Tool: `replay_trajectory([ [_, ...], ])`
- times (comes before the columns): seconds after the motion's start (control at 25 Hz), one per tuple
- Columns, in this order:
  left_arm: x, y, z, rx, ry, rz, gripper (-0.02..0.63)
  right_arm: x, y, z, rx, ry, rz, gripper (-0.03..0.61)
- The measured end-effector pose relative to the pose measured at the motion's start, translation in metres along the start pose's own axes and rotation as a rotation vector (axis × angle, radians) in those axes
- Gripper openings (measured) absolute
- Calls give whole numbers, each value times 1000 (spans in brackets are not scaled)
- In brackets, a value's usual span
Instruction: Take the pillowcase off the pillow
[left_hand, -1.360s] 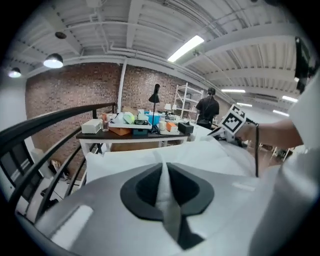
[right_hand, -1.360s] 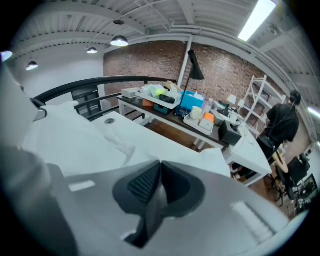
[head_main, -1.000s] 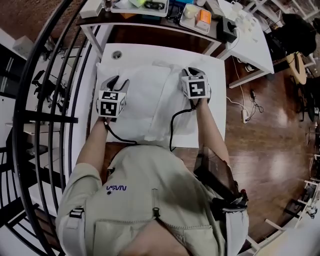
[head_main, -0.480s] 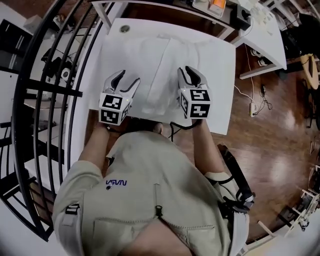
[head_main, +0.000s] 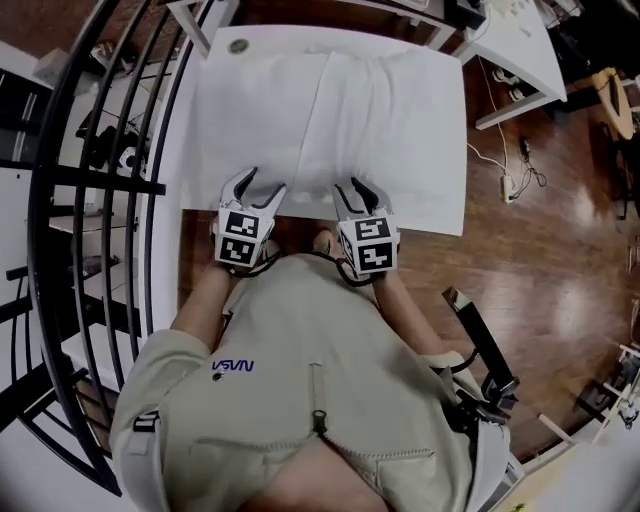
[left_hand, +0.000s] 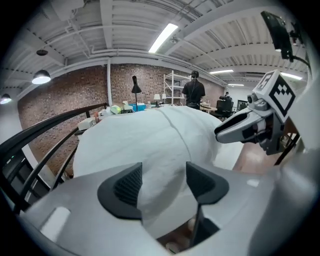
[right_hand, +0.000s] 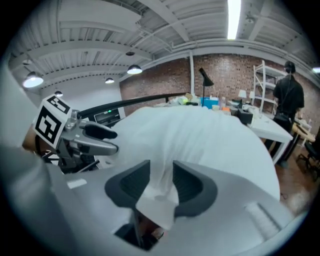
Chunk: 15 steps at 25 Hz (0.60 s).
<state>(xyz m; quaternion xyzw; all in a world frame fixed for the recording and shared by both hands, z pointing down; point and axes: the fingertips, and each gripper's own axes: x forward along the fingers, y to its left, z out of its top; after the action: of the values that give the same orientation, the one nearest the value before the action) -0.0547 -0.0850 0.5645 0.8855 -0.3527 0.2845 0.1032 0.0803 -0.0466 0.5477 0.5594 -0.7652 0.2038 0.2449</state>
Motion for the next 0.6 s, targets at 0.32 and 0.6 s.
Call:
replay_trajectory([
  [0.32,26,3,-17,159,51,31,180,43,5,-20,-78,115,-143,112],
  [0.6,-4,31,23,147,-81,80,51,10,-21,2,-71,32,-246,11],
])
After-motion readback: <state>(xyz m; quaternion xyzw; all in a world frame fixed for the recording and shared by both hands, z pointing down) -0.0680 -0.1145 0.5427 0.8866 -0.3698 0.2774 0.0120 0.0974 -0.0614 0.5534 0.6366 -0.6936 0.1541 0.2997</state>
